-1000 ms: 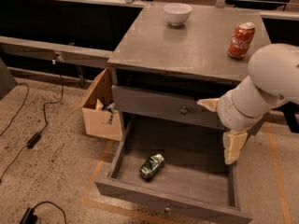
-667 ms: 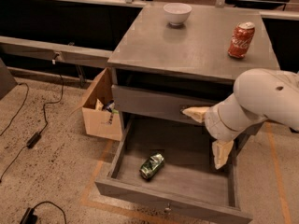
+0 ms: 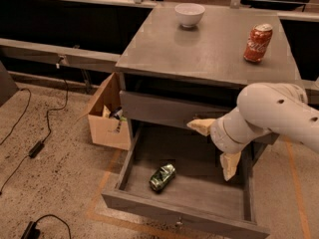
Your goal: Pick green can from middle drawer and place on counter
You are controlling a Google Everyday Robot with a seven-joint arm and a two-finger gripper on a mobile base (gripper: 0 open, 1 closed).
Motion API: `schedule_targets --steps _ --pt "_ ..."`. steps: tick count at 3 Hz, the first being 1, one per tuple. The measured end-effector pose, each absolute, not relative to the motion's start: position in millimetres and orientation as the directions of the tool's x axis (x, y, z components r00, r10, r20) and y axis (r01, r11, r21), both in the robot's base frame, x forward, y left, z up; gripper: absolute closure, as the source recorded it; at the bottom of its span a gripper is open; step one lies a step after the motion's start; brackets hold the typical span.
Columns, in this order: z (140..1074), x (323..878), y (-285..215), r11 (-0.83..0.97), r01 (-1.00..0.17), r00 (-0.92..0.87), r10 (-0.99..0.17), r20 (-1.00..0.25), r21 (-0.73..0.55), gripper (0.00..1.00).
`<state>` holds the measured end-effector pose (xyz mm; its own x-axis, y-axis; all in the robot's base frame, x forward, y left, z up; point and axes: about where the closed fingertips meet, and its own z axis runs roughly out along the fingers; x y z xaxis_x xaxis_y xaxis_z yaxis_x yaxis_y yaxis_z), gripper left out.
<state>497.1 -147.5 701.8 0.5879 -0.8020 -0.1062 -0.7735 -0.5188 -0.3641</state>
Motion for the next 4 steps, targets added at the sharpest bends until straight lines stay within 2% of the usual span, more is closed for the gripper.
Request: schedule_targets --steps 2,3,4 --pt "613 532 -103 -0.673 -0.612 0.76 -0.646 -0.073 -0.416 0.0" --pt "557 537 -84 -0.721 -0.574 0.8 -0.594 -0.08 -0.388 0.0" --pt "503 543 -70 -0.727 -0.588 0.794 -0.603 -0.081 -0.354 0.0"
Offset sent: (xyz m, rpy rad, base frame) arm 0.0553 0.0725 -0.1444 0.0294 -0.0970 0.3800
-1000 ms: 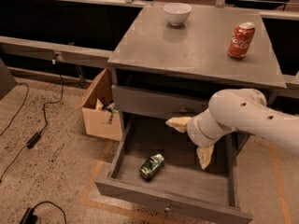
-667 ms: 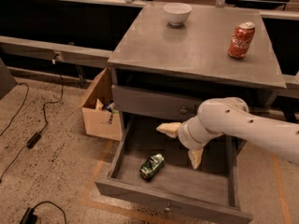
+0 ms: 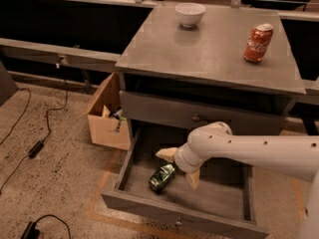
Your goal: Pick green can from middle drawer and place on counter
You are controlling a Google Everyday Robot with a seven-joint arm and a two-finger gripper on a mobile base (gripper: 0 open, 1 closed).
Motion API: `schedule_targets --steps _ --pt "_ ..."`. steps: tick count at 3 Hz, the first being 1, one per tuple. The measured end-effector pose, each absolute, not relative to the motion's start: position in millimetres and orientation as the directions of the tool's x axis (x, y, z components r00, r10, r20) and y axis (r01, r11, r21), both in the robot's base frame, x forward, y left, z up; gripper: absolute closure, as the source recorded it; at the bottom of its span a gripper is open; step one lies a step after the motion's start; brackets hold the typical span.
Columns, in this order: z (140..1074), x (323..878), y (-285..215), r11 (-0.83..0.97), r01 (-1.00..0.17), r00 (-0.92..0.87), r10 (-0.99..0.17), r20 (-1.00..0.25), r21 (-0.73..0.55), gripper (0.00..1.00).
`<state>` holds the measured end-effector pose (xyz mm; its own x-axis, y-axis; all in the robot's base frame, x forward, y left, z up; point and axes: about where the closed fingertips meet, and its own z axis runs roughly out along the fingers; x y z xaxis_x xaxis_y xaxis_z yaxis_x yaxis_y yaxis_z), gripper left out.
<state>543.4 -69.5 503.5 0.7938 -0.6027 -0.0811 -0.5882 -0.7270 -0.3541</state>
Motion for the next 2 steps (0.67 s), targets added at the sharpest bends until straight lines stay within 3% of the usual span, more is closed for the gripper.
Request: schedule_targets --steps 2 --pt "432 564 -47 -0.695 -0.666 0.73 -0.682 -0.046 -0.272 0.0"
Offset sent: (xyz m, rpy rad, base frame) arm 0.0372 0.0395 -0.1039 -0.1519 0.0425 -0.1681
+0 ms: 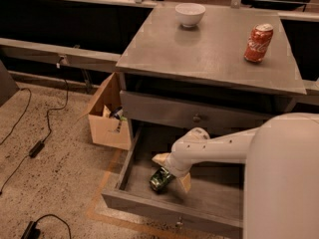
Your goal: Pick green can from middle drawer and place on counter
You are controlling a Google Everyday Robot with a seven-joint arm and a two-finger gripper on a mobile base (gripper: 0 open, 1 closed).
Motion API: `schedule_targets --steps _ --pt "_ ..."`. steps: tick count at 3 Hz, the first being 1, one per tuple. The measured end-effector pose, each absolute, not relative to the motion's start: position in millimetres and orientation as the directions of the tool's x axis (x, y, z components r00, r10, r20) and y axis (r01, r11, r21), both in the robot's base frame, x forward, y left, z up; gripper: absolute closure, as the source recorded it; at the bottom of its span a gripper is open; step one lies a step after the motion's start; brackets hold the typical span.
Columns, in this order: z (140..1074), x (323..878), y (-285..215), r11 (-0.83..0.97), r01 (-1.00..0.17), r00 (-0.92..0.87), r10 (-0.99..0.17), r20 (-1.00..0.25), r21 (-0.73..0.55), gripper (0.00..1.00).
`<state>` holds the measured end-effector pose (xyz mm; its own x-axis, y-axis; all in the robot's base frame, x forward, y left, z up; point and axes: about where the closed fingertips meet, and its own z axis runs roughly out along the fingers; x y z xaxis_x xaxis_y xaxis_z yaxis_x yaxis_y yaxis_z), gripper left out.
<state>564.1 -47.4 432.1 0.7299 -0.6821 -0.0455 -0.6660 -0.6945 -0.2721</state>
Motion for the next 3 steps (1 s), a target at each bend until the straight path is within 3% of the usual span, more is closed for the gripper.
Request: schedule_targets --steps 1,3 --pt "411 574 -38 -0.671 -0.707 0.693 -0.72 -0.03 -0.224 0.0" --pt "382 575 -32 -0.652 -0.74 0.668 -0.742 -0.06 -0.165 0.41"
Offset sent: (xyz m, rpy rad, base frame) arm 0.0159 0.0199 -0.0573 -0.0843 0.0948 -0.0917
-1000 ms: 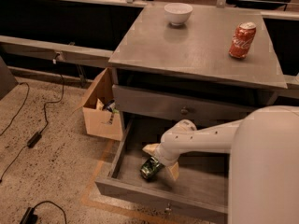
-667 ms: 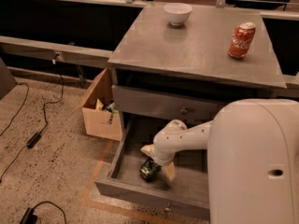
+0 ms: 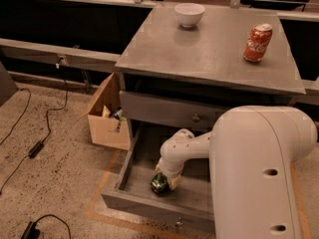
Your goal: Pick green can from middle drawer and place on counter
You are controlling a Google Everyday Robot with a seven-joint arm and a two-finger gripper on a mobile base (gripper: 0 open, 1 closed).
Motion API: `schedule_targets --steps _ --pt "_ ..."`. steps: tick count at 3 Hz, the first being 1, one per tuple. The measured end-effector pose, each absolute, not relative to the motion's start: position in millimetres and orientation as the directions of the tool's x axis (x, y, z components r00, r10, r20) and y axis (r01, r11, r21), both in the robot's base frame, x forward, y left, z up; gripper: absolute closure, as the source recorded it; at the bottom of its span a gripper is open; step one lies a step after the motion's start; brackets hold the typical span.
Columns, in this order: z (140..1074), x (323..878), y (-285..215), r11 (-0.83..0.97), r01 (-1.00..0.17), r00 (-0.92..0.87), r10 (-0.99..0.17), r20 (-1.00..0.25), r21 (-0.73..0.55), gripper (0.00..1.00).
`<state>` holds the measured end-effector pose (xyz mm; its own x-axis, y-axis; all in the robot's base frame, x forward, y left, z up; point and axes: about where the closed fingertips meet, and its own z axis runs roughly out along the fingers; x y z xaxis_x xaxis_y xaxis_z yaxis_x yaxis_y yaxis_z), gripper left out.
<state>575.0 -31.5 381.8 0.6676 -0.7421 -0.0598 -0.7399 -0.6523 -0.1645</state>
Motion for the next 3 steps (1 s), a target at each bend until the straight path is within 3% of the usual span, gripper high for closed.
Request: schedule_targets --steps 1,2,3 --pt "380 575 -31 -0.652 -0.742 0.667 -0.741 -0.076 -0.154 0.64" --pt "392 568 -32 -0.631 -0.76 0.65 -0.739 -0.18 -0.153 0.96" --pt "419 557 -43 -0.587 -0.787 0.617 -0.744 -0.256 -0.19 1.0"
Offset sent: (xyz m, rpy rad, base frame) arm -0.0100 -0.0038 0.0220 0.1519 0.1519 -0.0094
